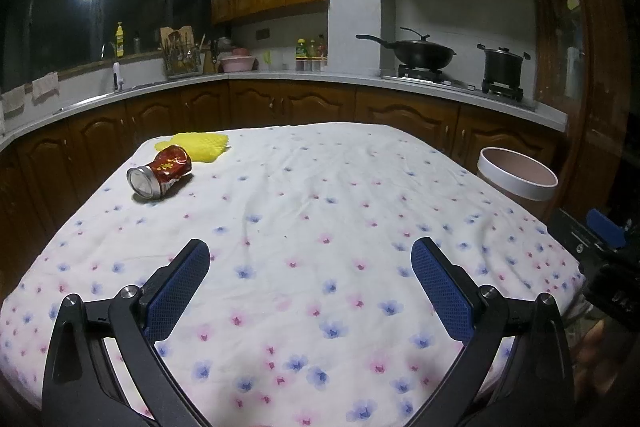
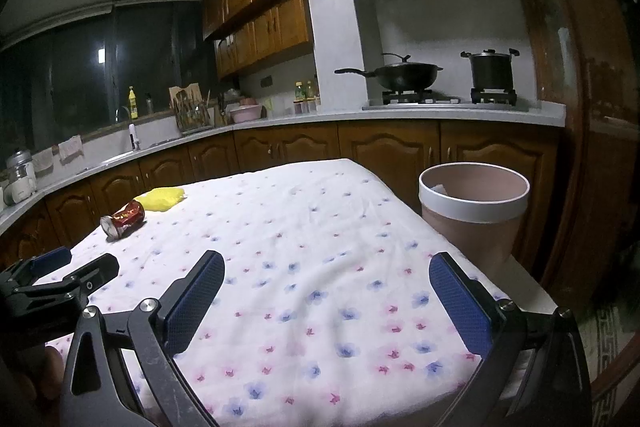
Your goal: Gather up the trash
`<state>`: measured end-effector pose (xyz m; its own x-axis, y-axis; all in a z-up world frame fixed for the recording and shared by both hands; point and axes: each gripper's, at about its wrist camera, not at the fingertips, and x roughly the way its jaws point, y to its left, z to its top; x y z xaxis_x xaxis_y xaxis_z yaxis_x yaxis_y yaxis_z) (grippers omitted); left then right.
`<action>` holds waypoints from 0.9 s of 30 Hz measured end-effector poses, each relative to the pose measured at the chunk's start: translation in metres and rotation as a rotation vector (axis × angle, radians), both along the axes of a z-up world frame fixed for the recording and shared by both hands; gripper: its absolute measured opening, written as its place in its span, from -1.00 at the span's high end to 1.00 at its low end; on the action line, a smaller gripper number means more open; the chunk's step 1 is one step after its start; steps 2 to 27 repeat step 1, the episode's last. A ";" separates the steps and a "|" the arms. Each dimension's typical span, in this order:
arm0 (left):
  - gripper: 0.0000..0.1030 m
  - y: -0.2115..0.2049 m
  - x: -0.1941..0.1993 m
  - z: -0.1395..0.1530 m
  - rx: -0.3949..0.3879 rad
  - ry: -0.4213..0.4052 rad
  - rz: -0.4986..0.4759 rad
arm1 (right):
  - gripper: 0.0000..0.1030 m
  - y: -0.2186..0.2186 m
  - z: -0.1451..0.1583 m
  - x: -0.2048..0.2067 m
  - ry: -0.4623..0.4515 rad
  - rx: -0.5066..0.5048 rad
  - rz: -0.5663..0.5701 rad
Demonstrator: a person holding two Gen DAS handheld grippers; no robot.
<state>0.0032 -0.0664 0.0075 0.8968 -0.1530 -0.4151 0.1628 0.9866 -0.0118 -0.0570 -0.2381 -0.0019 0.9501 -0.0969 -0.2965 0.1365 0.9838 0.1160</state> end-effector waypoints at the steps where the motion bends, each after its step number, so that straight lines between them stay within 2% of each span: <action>1: -1.00 0.000 0.002 0.000 -0.002 0.003 -0.001 | -1.00 0.000 0.000 0.001 0.003 -0.001 -0.001; 27: -1.00 0.000 0.002 0.000 -0.002 0.003 -0.001 | -1.00 0.000 0.000 0.001 0.003 -0.001 -0.001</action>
